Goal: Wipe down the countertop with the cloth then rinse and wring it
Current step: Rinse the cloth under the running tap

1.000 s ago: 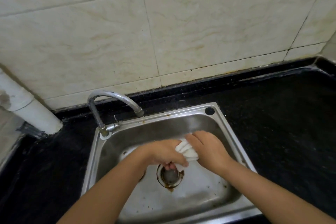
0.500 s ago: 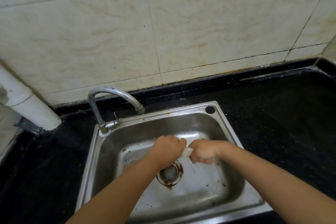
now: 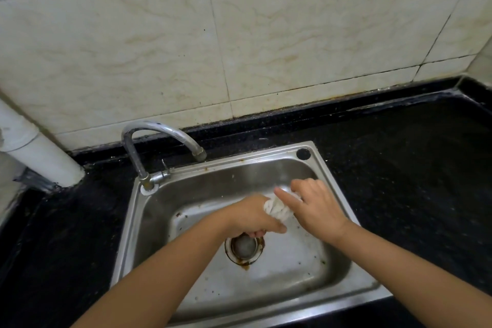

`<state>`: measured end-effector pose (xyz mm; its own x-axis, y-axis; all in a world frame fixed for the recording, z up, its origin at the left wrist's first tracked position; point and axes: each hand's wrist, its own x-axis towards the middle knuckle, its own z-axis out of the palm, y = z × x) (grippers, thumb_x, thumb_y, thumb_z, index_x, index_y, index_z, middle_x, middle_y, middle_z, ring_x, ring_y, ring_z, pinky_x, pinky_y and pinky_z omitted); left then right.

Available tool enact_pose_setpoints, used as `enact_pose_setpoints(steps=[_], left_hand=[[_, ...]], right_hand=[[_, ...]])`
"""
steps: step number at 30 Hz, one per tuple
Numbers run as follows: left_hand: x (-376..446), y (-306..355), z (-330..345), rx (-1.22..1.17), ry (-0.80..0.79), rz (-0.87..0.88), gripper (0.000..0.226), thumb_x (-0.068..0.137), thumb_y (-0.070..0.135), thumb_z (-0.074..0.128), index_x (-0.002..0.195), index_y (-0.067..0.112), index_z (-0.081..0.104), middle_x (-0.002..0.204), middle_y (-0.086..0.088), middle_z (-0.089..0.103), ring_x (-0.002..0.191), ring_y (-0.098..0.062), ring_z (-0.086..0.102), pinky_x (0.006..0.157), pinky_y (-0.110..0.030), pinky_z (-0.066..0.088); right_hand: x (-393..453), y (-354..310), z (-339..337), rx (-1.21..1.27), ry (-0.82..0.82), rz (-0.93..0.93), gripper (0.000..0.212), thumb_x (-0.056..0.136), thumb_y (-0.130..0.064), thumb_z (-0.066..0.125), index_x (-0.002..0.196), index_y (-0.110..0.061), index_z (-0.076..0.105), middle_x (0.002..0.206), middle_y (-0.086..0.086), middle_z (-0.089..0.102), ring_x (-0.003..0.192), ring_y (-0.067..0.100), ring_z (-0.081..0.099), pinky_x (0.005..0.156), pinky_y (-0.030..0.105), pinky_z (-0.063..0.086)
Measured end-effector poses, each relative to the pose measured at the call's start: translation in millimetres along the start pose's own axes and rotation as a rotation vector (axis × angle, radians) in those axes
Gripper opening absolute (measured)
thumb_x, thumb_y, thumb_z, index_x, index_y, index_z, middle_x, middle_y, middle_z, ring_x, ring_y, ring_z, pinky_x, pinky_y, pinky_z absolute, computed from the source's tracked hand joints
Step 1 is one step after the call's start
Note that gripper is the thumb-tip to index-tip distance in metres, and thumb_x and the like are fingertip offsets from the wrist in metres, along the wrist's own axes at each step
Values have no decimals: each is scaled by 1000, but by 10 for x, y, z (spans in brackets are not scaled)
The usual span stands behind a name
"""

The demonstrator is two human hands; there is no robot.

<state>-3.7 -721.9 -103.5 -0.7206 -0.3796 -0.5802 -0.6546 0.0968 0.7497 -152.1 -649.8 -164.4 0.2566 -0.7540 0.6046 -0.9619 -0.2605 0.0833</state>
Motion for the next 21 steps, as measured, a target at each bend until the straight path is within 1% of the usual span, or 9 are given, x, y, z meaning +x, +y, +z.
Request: enact_pose_setpoints(steps=[2,4,8,10,13,15,17,19,21], left_hand=[[-22,49,15,19,-89,-24,25,81,7,65,68,17,46,58,1,43,48,-8,38,43,-16,32],[-20,94,61,123,-5,-29,26,81,10,66,67,17,45,59,2,43,50,-9,39,46,-17,31],[-48,118,171,572,263,90,16,86,26,58,87,11,54,81,-5,57,79,-20,55,59,-23,36],[-74,79,187,789,355,102,29,90,33,50,109,10,53,104,-9,62,96,-24,58,72,-29,42],[-63,-11,173,1183,342,177,33,95,25,39,123,7,41,116,-9,59,103,-28,57,78,-34,42],[-22,-56,160,1334,305,242,29,94,17,40,121,5,38,114,-10,58,99,-27,57,71,-33,39],[-25,-102,116,1396,296,358,28,88,17,54,112,5,46,101,-10,63,86,-24,61,63,-31,41],[-31,-185,81,1397,285,538,36,58,26,82,81,10,60,64,-3,65,51,-15,59,43,-21,41],[-11,-260,56,1377,279,648,42,35,32,90,59,16,60,43,4,55,32,-9,48,33,-13,33]], right_hand=[[82,36,-48,-23,39,-54,45,67,-4,49,110,-16,41,76,3,40,61,16,34,57,26,21],[168,73,-98,-52,-2,-111,25,59,-10,56,81,-14,45,56,2,47,47,17,42,50,26,28],[246,75,-213,5,-333,-60,40,29,-26,82,55,-14,54,36,-1,48,26,15,43,33,14,27],[258,24,-290,78,-459,29,35,40,-26,82,60,-10,58,41,1,55,31,19,52,37,17,26],[317,-56,-389,121,-621,92,25,79,-26,61,96,-7,59,84,9,69,75,27,66,57,28,42],[327,-109,-417,234,-913,195,30,90,-26,45,113,-8,52,108,10,64,98,29,60,76,32,44],[333,-167,-431,348,-1038,277,30,91,-27,45,114,-11,53,109,9,63,96,26,59,75,30,42],[312,-210,-439,521,-1146,347,24,92,-29,48,106,-12,58,89,3,62,73,16,55,62,22,38],[287,-251,-432,712,-1243,438,15,92,-27,50,83,-16,54,66,-6,48,55,6,42,49,14,32]])
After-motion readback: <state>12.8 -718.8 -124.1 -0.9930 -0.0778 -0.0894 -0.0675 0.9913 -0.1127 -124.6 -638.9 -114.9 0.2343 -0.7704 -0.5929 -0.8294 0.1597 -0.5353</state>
